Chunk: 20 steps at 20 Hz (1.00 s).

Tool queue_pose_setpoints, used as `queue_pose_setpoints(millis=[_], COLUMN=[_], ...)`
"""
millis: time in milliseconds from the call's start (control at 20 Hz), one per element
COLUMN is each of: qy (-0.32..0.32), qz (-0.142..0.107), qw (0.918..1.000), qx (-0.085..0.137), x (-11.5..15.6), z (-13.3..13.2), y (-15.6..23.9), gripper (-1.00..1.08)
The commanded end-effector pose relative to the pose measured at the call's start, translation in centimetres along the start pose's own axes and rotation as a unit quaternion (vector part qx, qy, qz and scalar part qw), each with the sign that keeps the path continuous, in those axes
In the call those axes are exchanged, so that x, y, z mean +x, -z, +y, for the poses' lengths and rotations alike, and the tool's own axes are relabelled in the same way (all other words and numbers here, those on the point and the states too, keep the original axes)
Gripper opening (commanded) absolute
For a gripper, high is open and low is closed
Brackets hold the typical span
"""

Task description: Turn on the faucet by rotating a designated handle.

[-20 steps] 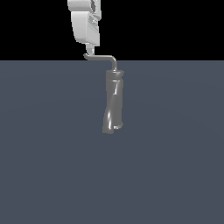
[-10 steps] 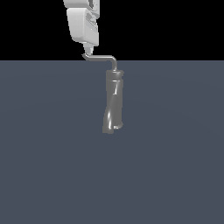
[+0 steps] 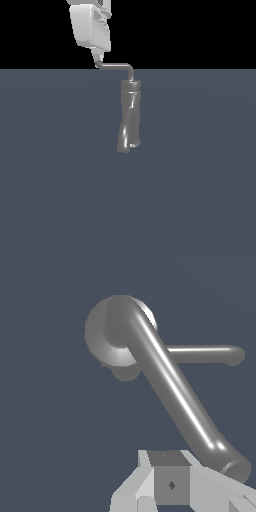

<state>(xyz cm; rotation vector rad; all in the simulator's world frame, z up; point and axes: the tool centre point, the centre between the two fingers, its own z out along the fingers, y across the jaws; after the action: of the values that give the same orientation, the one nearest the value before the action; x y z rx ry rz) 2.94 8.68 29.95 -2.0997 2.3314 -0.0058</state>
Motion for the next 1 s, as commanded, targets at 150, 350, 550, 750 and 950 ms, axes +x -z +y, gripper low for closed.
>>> queue_pose_setpoints(millis=[150,350,550,750,950], qy=[0.000,0.000,0.000,0.001,0.001], qz=[0.001,0.000,0.000,0.000,0.000], qw=[1.0000,1.0000,1.0000,1.0000,1.0000], qx=[0.000,-0.001,-0.001,-0.002,-0.002], x=[0.8,1.6,2.4,3.3,4.1], z=[1.0,2.0,3.1,4.1,5.2], y=[0.0,0.0,0.0,0.0,0.0], gripper=[-1.00,-1.00,-1.00,-1.00,-1.00])
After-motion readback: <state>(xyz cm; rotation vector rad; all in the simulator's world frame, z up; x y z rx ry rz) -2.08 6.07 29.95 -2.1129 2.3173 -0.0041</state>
